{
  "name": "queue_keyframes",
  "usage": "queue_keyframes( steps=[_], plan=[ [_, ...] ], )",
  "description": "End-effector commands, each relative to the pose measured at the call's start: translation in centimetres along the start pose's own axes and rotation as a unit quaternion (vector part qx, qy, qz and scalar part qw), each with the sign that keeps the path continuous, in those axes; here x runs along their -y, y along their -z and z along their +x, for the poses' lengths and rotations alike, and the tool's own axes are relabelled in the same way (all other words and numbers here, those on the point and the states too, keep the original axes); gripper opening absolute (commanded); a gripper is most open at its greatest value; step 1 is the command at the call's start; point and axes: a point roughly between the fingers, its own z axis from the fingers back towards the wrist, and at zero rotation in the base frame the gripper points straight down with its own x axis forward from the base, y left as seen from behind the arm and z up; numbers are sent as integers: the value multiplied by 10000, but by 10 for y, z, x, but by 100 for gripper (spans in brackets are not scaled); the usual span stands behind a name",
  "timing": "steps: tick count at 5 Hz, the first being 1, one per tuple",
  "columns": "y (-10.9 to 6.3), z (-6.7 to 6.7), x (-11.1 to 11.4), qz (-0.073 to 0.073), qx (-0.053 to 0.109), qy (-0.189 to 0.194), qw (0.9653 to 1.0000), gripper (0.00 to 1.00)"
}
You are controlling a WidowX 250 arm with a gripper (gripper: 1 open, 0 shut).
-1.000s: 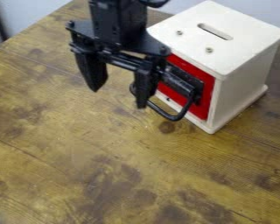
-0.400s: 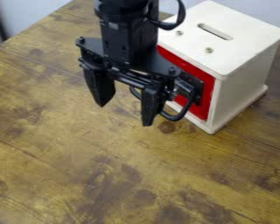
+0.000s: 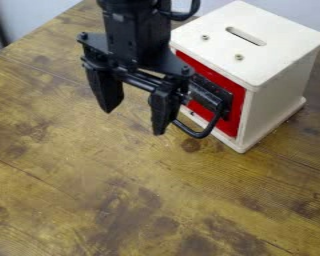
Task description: Close the drawer
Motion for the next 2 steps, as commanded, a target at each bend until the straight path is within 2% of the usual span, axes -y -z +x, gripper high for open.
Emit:
queue_keyframes(
  steps=[1,2],
  plan=[
    [-21,8,0,-17,521,-30,9986,100],
    [-13,9,5,-22,399,17,9992,100]
  ],
)
